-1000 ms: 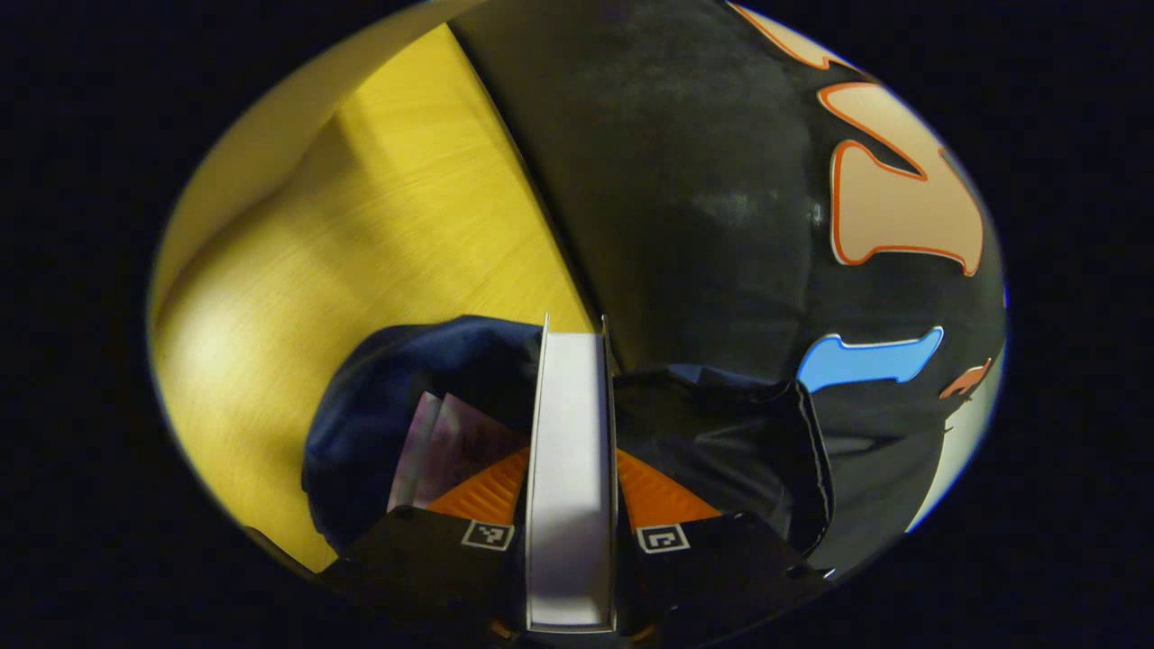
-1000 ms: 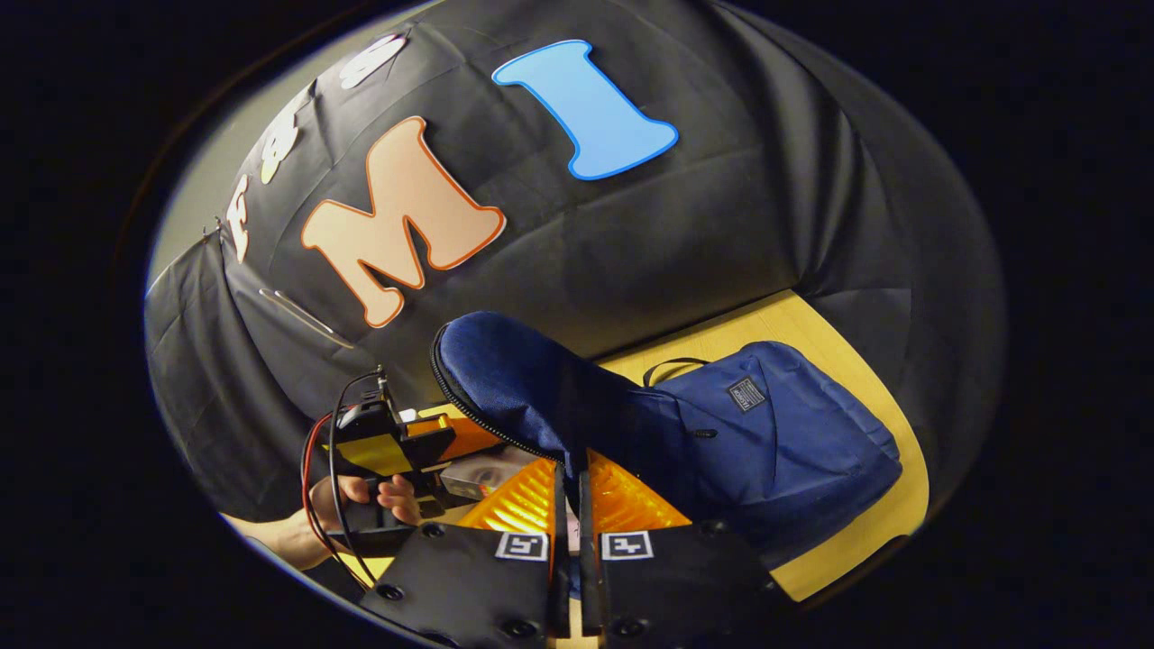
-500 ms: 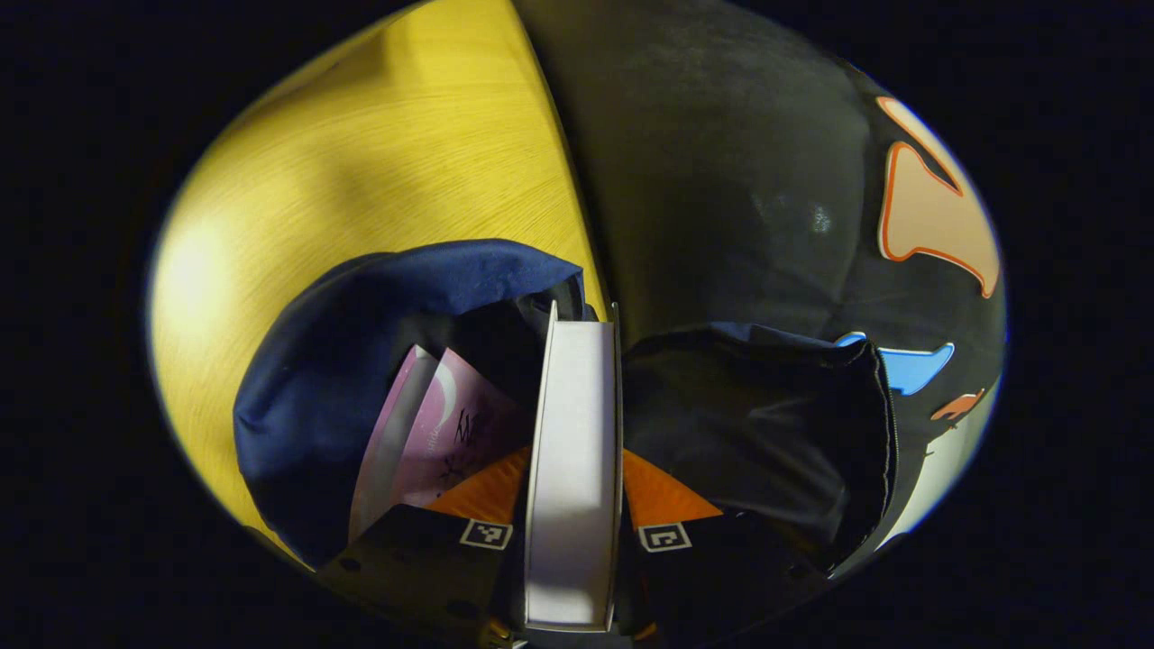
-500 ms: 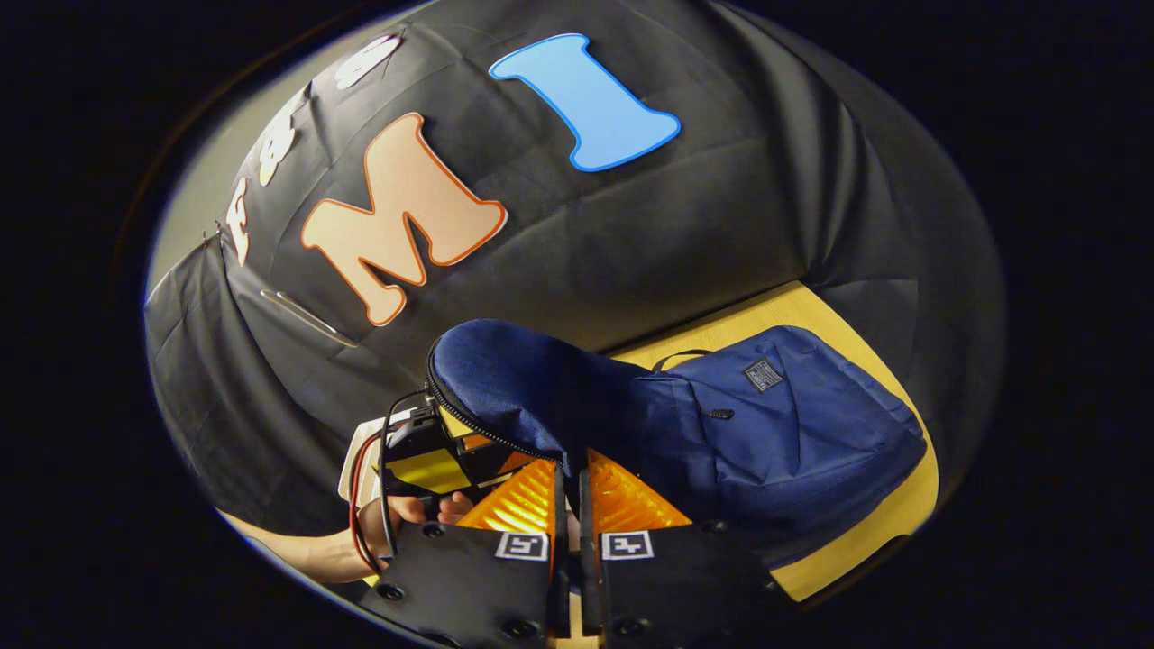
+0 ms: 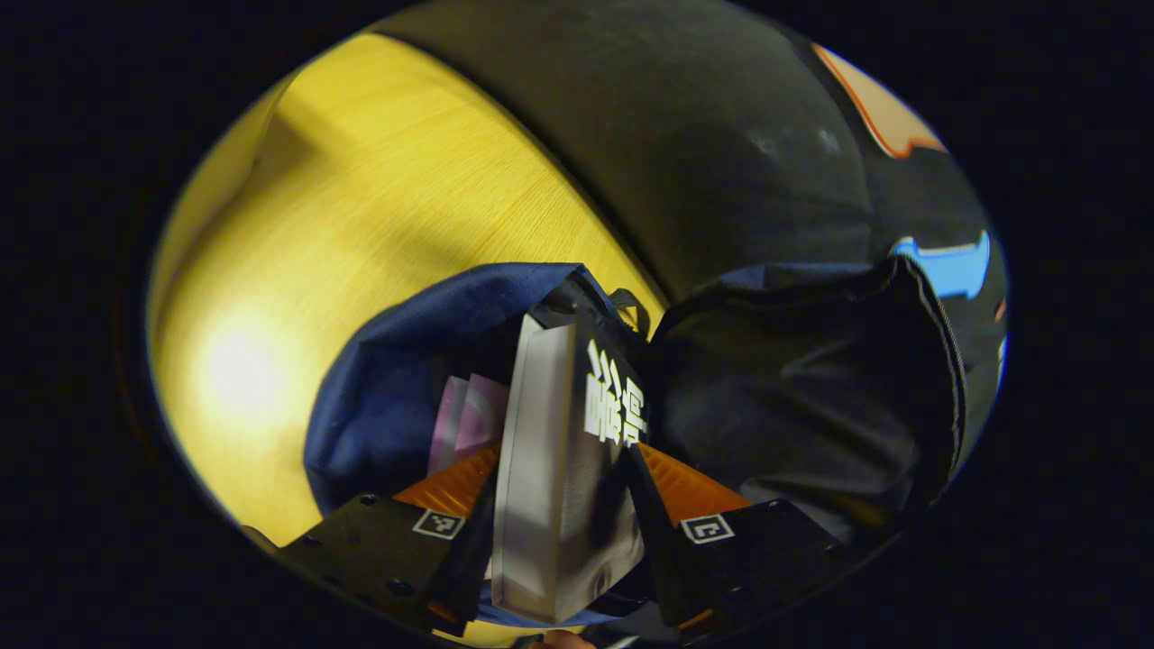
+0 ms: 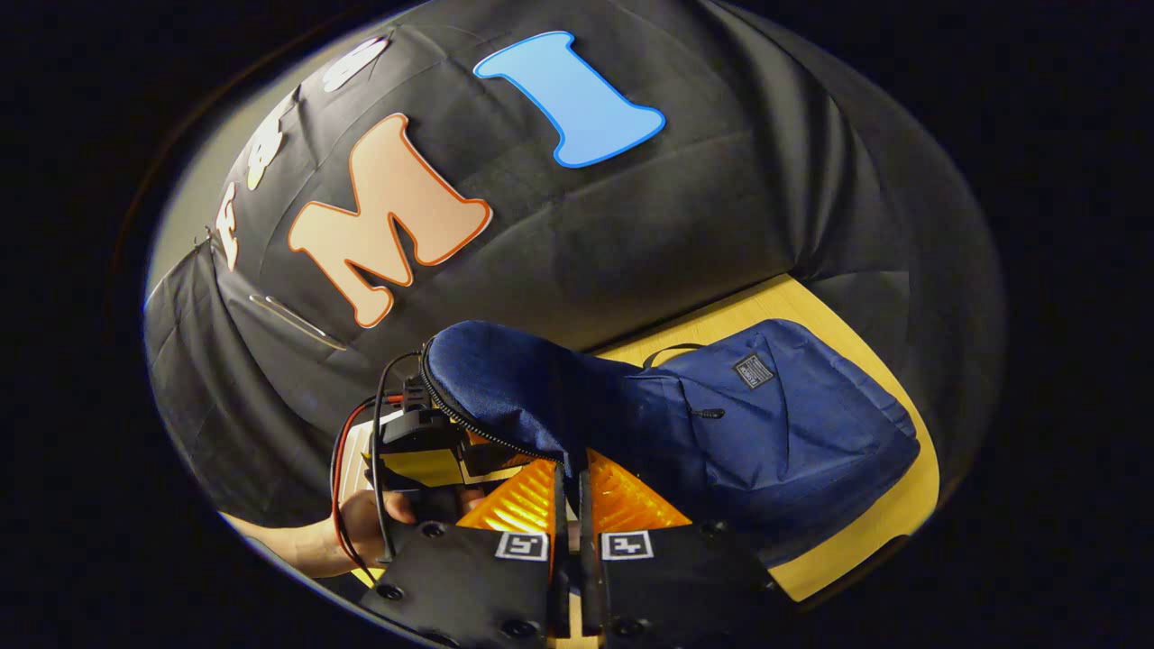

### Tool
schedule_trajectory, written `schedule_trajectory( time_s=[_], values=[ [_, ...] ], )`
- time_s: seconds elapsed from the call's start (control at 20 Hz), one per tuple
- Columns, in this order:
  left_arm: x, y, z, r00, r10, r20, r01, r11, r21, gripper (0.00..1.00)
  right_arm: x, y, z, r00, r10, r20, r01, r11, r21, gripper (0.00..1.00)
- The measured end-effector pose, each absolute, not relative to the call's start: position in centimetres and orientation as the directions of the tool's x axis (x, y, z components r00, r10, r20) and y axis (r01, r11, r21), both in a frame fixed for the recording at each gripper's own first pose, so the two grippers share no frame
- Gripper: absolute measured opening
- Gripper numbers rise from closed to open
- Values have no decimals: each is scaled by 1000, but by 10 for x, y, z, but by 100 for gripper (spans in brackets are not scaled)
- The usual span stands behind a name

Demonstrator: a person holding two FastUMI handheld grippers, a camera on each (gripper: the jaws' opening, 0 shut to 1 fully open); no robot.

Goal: Open the schoolbag, grab two books from the bookshelf and put them into the schoolbag.

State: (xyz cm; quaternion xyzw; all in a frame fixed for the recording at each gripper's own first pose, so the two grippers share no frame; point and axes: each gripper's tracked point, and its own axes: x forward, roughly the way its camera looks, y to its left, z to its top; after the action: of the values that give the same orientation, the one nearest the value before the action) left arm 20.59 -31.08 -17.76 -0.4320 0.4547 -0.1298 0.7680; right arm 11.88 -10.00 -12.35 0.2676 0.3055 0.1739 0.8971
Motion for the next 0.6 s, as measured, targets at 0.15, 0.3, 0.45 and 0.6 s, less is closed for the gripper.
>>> schedule_trajectory(
  time_s=[0.15,0.3,0.45,0.6],
  values=[
    [197,-293,-185,535,-505,-677,-81,767,-636,82,116,-100,-126,750,474,-461,-154,803,575,8],
    [205,-268,-168,592,-425,-685,23,858,-512,87,115,-99,-126,748,473,-465,-151,804,575,8],
    [218,-220,-121,738,-302,-604,134,942,-308,93,115,-99,-127,749,471,-466,-159,811,563,8],
    [218,-188,-42,876,-249,-412,199,967,-161,96,114,-100,-127,747,470,-470,-166,816,554,8]
  ],
)
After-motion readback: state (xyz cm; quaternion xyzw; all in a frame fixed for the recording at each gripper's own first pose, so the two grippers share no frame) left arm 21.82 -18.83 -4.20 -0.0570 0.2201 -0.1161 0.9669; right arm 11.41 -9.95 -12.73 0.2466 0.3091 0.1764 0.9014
